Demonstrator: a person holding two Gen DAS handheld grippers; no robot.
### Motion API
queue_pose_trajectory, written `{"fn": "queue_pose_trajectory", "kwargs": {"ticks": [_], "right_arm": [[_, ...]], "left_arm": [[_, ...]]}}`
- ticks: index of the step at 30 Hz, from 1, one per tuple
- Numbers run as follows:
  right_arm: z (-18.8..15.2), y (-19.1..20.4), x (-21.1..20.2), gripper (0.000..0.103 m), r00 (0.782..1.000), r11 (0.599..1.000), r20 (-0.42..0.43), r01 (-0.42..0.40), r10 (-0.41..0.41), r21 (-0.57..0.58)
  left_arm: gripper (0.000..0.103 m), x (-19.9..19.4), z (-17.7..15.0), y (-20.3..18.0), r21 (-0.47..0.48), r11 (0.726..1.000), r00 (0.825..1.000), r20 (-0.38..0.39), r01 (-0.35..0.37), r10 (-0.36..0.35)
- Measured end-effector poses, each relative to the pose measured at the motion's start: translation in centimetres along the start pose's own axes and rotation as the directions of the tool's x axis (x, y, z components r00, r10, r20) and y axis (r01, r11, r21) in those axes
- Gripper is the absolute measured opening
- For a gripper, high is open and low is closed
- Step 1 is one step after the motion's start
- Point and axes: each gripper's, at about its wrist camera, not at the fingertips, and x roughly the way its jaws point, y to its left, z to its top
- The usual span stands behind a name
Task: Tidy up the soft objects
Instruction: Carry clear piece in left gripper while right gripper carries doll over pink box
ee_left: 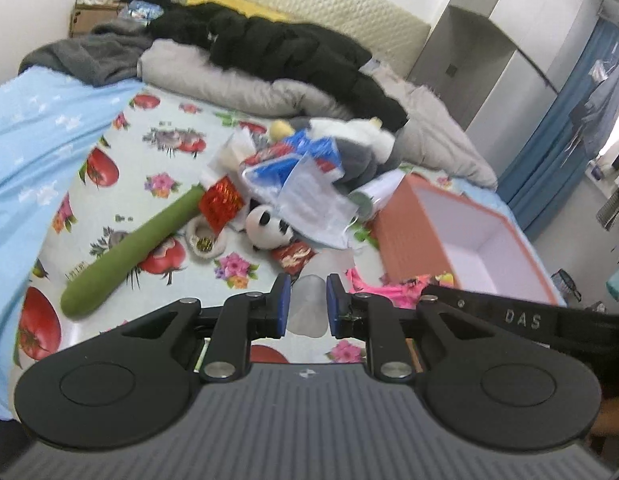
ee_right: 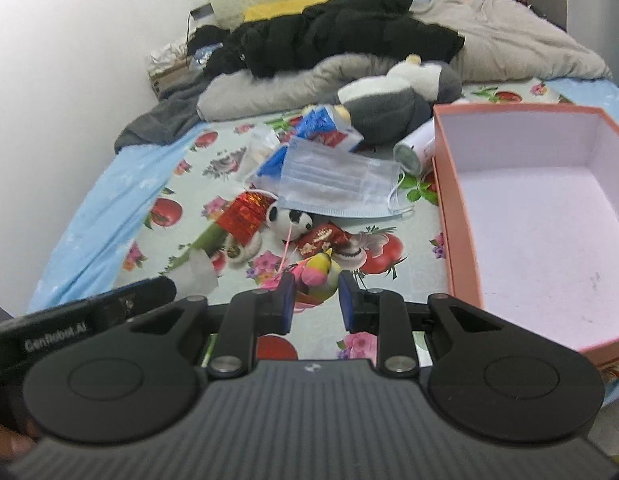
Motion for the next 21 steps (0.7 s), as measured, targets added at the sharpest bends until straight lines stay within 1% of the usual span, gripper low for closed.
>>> {"fn": "queue_pose_trajectory", "kwargs": {"ticks": [8, 12, 18, 21], "right_arm": [[-0.5, 1.0, -5.8, 0.027, 0.998, 1.000, 0.070, 0.000, 0.001, -0.012], [-0.6, 1.4, -8.2, 0.027, 0.994, 1.000, 0.106, 0.009, -0.008, -0.015], [-0.8, 1.6, -11.3, 0.027, 0.987, 1.000, 0.160, 0.030, -0.029, -0.007], [-1.1, 1.4, -12.5, 0.027, 0.985, 0.999, 0.168, 0.053, -0.050, -0.011]], "left_arm": [[0.022, -5.1, 0.6, -2.4, 0.025, 0.999, 0.997, 0.064, 0.037, -0.039], [0.022, -7.1, 0.6, -3.3, 0.023, 0.997, 0.993, 0.089, 0.077, -0.079], [0.022, -8.1, 0.2, -5.1, 0.071, 0.990, 0.986, 0.104, 0.121, -0.128], [0.022, -8.3, -0.2, -6.5, 0.078, 0.984, 0.980, 0.108, 0.157, -0.165]]}}
